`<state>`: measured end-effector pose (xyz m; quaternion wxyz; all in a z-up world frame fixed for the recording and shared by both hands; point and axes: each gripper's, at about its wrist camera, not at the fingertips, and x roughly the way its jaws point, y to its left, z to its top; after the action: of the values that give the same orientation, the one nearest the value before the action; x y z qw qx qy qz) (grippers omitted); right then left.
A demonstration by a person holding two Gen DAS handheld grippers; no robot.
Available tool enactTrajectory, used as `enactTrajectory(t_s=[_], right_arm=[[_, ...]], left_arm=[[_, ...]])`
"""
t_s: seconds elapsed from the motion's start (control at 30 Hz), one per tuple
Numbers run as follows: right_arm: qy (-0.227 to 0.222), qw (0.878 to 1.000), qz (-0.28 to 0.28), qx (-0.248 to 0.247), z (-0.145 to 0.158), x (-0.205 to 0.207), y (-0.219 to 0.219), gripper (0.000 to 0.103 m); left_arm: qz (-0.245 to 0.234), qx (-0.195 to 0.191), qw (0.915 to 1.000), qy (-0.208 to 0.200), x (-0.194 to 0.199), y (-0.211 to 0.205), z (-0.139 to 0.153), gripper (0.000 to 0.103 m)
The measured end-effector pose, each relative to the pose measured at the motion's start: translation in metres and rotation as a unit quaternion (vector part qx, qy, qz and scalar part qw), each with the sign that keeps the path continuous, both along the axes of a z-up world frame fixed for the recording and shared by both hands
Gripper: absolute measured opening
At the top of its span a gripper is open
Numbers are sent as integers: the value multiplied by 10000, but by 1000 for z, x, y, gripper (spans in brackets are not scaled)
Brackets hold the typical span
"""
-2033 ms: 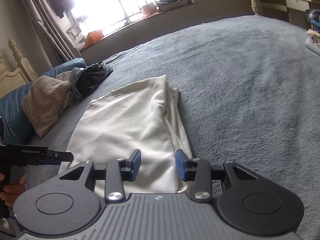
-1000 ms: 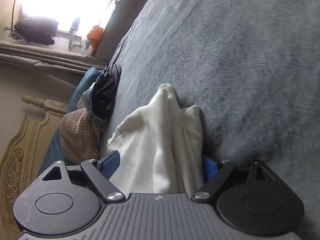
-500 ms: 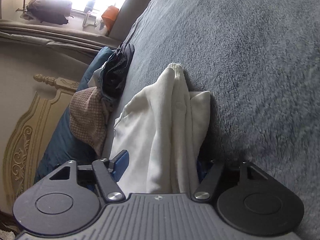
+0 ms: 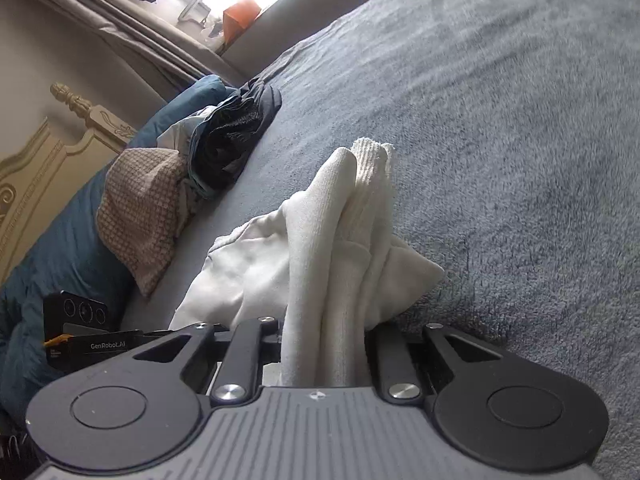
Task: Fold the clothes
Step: 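Grasp the sweatshirt hem end with both grippers and roll it over, then lift the folded sweatshirt with both grippers and carry it onto the clothes stack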
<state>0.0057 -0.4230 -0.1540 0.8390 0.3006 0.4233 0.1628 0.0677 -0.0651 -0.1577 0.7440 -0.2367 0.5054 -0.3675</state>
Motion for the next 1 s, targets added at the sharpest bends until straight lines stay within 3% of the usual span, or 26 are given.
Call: enactTrajectory(t_s=[0.33, 0.6, 0.77, 1.0], right_arm=[[-640, 9962, -369, -451, 61, -49, 16, 18], [-1320, 9848, -891, -700, 109, -108, 9, 17], [-1670, 9733, -1296, -897, 140, -145, -8, 17], [-2270, 9465, -1828, -1382, 189, -211, -54, 17]], left_arm=[[-248, -251, 9960, -824, -37, 0, 61, 22], [-600, -492, 9865, -1440, -77, -22, 113, 21], [-989, -583, 9752, -1892, -103, -51, 150, 21], [-1745, -671, 9498, -2509, -147, -123, 206, 21]])
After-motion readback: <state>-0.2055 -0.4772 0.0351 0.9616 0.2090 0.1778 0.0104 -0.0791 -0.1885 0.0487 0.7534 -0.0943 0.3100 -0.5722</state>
